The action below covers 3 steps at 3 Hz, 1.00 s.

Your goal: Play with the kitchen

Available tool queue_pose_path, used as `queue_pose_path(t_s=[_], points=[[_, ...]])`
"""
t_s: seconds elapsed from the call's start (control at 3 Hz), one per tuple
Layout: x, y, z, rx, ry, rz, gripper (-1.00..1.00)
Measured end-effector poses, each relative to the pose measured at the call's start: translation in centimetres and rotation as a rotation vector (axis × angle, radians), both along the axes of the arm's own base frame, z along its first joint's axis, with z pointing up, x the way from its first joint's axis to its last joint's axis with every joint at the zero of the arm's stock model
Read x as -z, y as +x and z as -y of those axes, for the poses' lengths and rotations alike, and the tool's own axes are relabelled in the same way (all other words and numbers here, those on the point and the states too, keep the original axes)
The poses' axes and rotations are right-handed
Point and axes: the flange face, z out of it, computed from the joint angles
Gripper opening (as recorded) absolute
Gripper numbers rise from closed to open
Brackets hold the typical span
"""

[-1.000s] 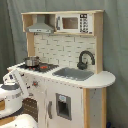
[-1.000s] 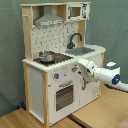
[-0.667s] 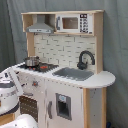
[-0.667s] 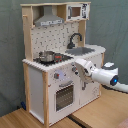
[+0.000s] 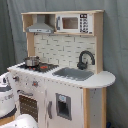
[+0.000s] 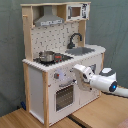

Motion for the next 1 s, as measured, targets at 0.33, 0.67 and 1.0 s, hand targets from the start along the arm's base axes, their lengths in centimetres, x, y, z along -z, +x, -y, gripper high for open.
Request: queue_pose_path(t_s=[0.33,0.67,1.0], points=[[1.2,0.1,0.0,0.010,0.083,-0.021,1.00],[2.2,1.4,1.2,0.064,0.161,-0.030,1.00],[4.1,3.8,3.4,0.143,0.195,-0.034,1.00]])
